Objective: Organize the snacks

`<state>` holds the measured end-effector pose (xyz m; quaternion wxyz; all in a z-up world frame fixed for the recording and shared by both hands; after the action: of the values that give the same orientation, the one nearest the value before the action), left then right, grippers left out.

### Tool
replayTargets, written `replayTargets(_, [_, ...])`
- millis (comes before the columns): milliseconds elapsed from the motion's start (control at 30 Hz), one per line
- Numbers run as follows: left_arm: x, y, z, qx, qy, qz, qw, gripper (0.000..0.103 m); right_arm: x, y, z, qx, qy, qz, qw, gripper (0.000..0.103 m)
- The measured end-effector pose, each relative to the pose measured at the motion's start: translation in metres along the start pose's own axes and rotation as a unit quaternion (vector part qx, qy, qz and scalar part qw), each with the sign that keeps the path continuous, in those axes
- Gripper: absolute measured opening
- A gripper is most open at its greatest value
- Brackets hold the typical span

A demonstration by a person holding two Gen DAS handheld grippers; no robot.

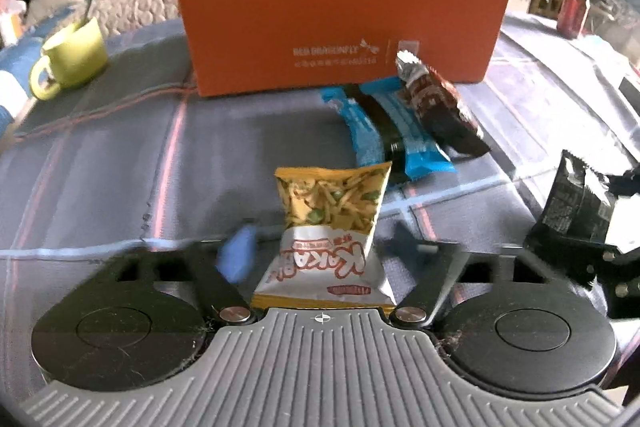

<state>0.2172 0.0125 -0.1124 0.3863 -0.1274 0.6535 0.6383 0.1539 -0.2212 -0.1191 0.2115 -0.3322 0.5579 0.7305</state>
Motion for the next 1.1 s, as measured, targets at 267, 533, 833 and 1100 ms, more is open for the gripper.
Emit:
replayTargets(267, [-0.004,0.025,0.011,0.017,0.031,-0.017,0.9992,0.008,-0.019,0.032,-0.009,-0.013,-0.03,-0.03,0.999,0.039])
replayTargets(533, [-0.006,0.022,0.01,0.022,0.023,-0.014,0.9994,0.015,-0.009,0.012,-0.02,-0.012,-0.059,-0.015,0.998,0.094])
replayTargets(833, [0.005,0.016,-0.002,-0.029,-0.024,-0.016,0.9991,0.041,0.017,0.035,0.011,0.004,-0.067,-0.006,0.998,0.102])
replayTargets(1100, [0.011,0.023,0.017,-0.033,0.018,-0.023,0.999,0.055,-0.003,-0.002,0.023,-0.057,-0.081,0.027,0.995,0.102])
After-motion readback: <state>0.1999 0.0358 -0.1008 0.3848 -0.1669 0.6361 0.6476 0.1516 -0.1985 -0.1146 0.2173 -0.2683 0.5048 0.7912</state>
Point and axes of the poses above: each gripper's, at about its wrist camera, not at the fingertips, and y roughly against the way its jaws point, z to its left, x to its underside, the point moved 2 cm from there along -y, roughly the way its jaws point, and after that the axes turned 10 degrees about -y, right-handed, at the moved point
